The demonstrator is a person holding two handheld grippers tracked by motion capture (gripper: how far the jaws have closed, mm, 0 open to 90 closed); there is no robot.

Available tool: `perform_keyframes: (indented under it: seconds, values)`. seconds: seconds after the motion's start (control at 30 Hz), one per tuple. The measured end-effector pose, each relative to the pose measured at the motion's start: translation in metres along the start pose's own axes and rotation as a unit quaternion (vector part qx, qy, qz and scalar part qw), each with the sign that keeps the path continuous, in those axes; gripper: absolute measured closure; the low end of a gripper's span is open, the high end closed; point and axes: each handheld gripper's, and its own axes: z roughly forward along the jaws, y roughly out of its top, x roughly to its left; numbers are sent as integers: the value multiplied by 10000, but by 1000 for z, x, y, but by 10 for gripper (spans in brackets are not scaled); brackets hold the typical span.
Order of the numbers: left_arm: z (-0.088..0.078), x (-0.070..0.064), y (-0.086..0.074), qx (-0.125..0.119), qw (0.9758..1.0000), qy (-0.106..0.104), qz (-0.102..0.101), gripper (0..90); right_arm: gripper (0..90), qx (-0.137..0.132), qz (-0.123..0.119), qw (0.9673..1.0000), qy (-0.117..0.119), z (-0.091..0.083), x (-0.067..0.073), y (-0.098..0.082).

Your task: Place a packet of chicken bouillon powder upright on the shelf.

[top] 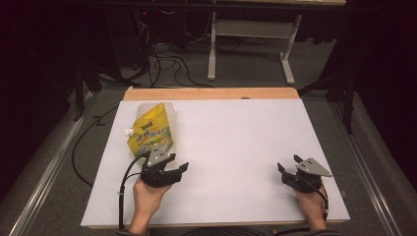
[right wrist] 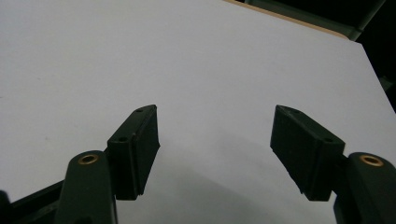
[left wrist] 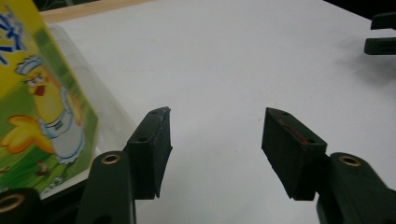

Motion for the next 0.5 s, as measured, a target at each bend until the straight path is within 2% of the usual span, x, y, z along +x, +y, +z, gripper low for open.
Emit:
perform_keyframes:
  seconds: [0.1, 0.5]
  values:
    - [6, -5, 2, -3, 9998, -178, -8, 429, 332, 3, 2, 10000, 5, 0, 0, 0]
    - [28, -24, 7, 71, 9990, -425, 130, 429, 333, 6, 15, 10000, 7, 0, 0, 0]
